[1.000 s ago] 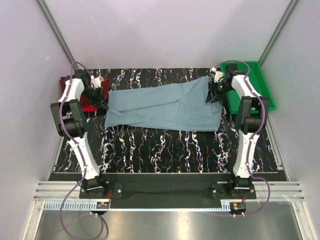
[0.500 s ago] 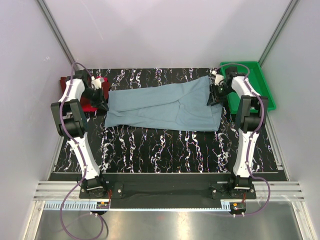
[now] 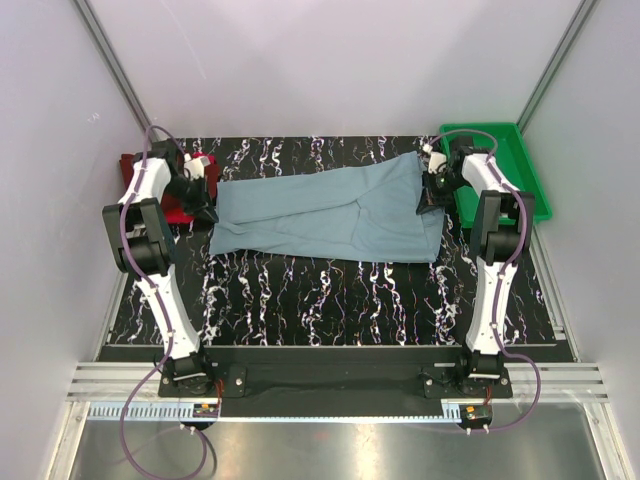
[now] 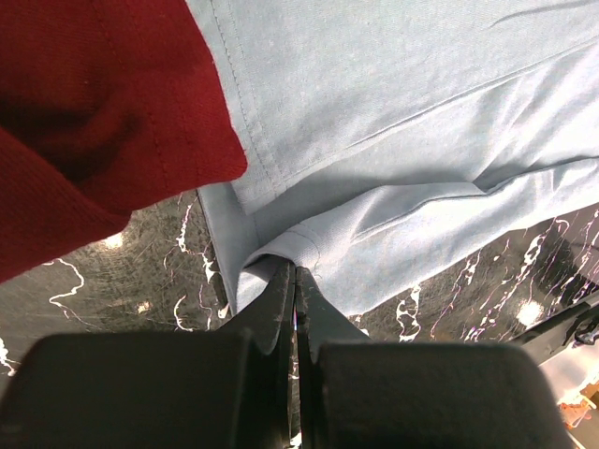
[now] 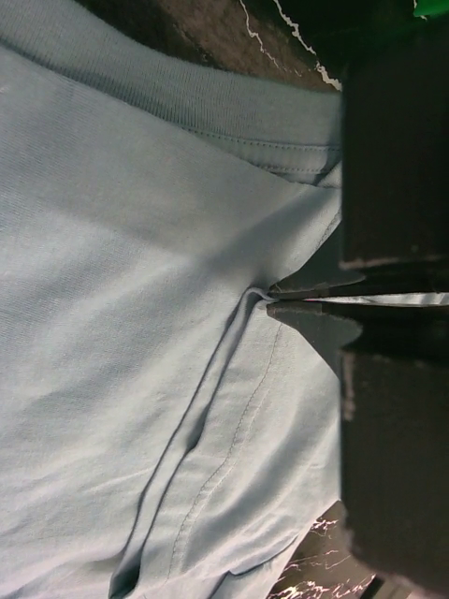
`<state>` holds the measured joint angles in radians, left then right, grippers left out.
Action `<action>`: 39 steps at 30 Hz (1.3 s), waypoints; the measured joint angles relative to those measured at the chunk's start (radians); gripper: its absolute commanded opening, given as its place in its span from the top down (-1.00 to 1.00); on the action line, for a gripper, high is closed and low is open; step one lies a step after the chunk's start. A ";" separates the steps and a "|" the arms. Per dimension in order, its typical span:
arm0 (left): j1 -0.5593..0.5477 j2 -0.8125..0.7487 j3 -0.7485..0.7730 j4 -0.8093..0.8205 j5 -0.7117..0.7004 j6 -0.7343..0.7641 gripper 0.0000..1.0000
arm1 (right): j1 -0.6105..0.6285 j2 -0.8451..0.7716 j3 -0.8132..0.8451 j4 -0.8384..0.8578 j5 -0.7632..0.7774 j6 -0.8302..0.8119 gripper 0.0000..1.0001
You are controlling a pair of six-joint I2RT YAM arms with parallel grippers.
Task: Fold and stack the t-shirts
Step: Fold the tshirt
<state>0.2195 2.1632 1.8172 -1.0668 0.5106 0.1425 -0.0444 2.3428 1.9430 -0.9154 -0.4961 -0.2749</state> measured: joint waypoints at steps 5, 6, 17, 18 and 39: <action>-0.002 0.000 0.001 -0.001 0.000 0.000 1.00 | -0.001 -0.006 0.002 -0.005 0.000 0.001 1.00; -0.002 0.000 0.002 -0.002 0.000 0.000 1.00 | -0.001 -0.011 0.002 -0.006 0.000 0.002 1.00; 0.002 0.000 0.019 -0.016 0.000 0.012 1.00 | -0.002 -0.200 0.034 -0.016 0.008 0.011 1.00; 0.003 0.000 0.019 -0.017 0.000 0.013 1.00 | -0.002 -0.220 0.036 -0.016 0.009 0.011 1.00; 0.005 -0.054 -0.044 -0.088 -0.008 0.023 1.00 | -0.003 -0.277 0.128 -0.011 0.032 0.018 1.00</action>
<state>0.2245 2.1090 1.7729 -1.1545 0.5022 0.1650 -0.0471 2.0659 2.0712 -0.9260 -0.4637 -0.2573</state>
